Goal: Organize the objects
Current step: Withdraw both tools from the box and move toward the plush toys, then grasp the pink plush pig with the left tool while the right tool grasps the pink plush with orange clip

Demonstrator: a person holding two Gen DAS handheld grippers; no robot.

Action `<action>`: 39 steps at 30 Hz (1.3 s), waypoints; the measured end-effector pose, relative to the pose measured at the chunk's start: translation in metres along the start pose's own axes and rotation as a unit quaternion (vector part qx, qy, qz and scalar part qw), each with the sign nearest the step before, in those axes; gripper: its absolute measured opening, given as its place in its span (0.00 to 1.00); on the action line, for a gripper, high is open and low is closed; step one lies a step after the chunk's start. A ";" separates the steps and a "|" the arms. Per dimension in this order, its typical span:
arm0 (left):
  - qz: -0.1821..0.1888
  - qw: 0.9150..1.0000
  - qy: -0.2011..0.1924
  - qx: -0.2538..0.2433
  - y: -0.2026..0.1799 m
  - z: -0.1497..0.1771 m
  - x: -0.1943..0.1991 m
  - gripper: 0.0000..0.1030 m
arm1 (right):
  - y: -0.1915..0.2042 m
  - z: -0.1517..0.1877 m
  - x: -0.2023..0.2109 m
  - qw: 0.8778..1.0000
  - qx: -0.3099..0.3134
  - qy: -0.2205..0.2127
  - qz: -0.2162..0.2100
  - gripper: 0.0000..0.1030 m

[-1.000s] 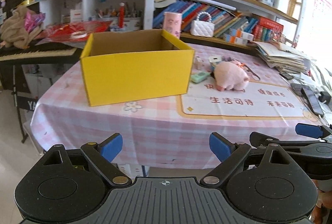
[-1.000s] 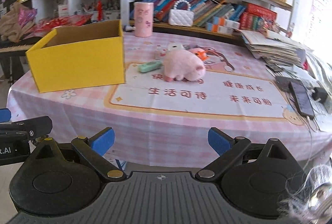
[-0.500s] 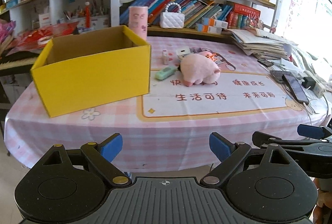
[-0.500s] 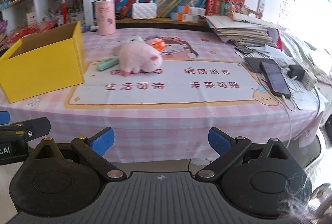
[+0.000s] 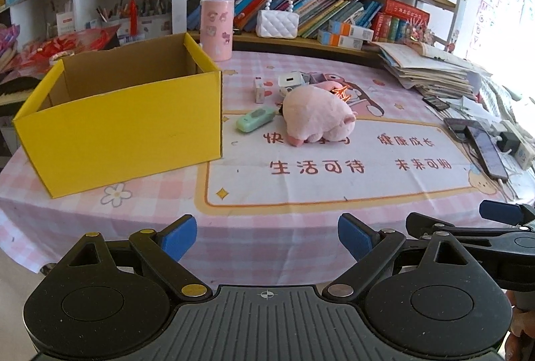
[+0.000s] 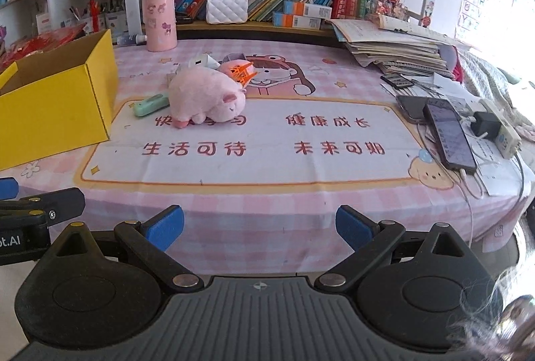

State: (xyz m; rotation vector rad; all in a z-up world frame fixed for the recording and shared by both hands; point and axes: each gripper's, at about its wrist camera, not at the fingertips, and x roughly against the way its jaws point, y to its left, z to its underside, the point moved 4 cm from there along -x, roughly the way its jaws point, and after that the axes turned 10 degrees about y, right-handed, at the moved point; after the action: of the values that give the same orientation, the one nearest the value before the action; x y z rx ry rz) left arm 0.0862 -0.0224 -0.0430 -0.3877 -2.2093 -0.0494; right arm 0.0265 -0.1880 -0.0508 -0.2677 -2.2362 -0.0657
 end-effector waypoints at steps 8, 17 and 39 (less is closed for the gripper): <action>-0.008 1.000 -0.002 0.013 -0.019 -0.029 -0.028 0.92 | -0.022 -0.035 -0.028 1.000 0.002 0.001 -0.014 0.95; -0.024 0.999 -0.011 0.048 -0.039 -0.072 -0.064 0.96 | -0.059 -0.086 -0.062 0.998 -0.019 -0.019 -0.053 0.94; -0.004 0.997 0.033 0.065 -0.069 -0.152 -0.188 0.88 | -0.100 -0.152 -0.108 0.995 -0.034 -0.038 -0.089 0.93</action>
State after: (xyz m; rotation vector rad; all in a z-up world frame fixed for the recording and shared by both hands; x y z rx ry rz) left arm 0.2902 -0.1624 -0.0880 -0.2995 -2.1360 0.0767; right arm 0.1871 -0.3253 -0.0344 -0.1079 -2.3316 -0.2312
